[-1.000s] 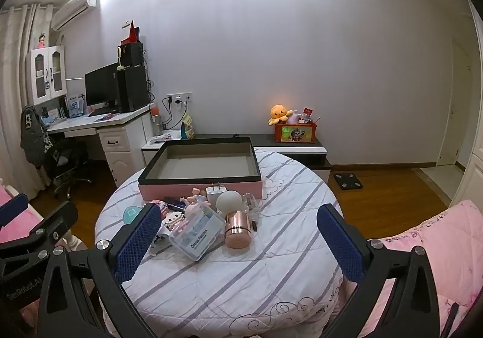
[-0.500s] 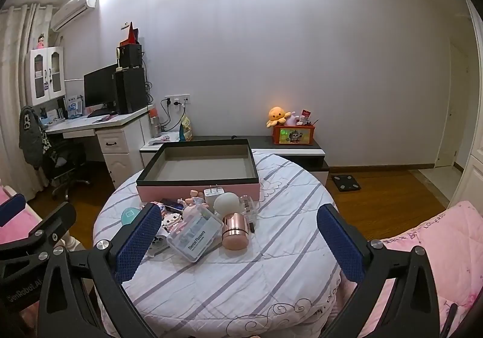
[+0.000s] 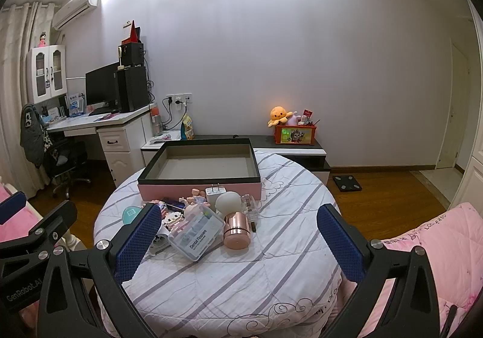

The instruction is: Organize rigid objects

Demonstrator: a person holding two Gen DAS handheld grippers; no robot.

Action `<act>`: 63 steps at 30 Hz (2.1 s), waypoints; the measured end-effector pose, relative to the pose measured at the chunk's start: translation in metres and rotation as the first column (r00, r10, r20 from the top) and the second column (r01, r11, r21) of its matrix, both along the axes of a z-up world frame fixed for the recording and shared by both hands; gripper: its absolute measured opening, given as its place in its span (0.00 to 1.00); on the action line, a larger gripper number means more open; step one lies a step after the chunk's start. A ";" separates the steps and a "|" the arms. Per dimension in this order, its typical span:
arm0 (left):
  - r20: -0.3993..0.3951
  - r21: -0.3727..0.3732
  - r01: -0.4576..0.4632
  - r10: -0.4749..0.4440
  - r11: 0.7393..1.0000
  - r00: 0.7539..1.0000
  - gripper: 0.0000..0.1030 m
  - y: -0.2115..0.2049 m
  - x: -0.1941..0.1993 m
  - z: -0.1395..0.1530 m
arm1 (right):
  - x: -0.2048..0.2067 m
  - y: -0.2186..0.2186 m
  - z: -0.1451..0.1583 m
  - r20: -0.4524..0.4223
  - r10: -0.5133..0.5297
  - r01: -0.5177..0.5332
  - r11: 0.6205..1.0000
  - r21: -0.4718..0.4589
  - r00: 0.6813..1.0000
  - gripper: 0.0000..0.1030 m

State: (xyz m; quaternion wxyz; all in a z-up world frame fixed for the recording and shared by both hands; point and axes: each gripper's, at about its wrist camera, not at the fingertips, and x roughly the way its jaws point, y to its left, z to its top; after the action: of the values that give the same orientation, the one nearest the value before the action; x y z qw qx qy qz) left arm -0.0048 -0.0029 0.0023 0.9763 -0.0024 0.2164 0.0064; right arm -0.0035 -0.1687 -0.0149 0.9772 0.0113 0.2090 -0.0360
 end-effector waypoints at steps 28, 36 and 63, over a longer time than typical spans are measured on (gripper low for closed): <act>0.001 -0.001 0.001 -0.001 1.000 1.000 1.00 -0.001 0.000 0.001 | 0.001 0.000 0.001 0.003 0.001 -0.001 1.000 0.000 1.000 1.00; 0.000 -0.001 0.002 -0.002 1.000 1.000 1.00 0.000 0.000 0.000 | 0.001 0.000 0.001 0.004 0.000 0.000 1.000 -0.001 1.000 1.00; -0.036 -0.006 0.004 -0.004 1.000 0.999 1.00 0.002 0.014 -0.016 | 0.010 -0.001 -0.014 -0.031 0.016 -0.016 1.000 0.004 0.999 1.00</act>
State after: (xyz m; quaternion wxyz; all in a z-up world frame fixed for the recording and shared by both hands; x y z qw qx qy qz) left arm 0.0091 -0.0004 -0.0141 0.9722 -0.0049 0.2339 0.0040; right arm 0.0067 -0.1699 -0.0291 0.9741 0.0109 0.2241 -0.0278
